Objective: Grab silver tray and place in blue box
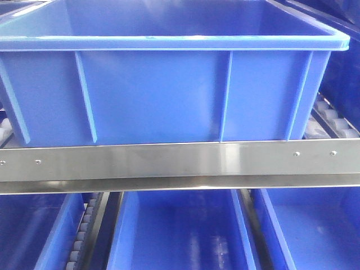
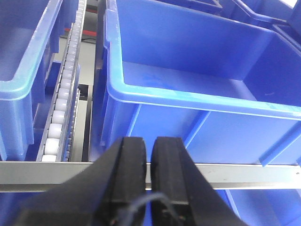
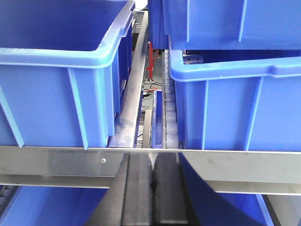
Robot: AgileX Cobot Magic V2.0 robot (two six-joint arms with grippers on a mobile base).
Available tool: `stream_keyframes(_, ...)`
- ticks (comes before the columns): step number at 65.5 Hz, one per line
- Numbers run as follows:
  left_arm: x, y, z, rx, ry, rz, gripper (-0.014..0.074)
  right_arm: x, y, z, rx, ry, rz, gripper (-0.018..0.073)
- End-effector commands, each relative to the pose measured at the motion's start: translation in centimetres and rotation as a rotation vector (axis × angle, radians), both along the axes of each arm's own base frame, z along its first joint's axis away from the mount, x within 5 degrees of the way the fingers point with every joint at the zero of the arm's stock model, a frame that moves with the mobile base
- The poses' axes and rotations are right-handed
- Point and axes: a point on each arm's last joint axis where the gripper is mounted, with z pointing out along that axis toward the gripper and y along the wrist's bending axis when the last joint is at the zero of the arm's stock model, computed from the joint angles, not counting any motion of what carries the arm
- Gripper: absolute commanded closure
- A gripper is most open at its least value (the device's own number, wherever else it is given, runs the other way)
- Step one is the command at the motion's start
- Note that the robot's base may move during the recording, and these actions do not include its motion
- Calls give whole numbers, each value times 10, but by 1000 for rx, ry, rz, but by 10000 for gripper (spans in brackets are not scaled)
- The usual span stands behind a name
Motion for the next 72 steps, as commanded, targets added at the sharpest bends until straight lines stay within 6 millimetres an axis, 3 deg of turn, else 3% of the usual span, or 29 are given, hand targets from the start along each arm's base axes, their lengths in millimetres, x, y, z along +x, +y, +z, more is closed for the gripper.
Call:
stream_keyframes(1,-1,-1,17,-34,-97,-12,585,-3,0,16,-23,-137,-8,506)
stream_keyframes(15,2,3,-16,-42,-30,53,585,-3,0,16,-23,-137,-8,506)
stream_keyframes(21,-2,7,-28,-136,-88,111,585,-3,0,16,-23,-137,-8,506)
stream_keyframes(33,-13,18,-57,-158,-221,267,585,-3,0,16,-23,-137,-8,506)
stream_keyframes(42,-13,20,-79,-163,-261,283,584,-3,0,16,-23,-137,-8,506)
stream_keyframes(72,-12,19,-85,199,-283,288,583,-3,0,16,-23,-137,-8,506)
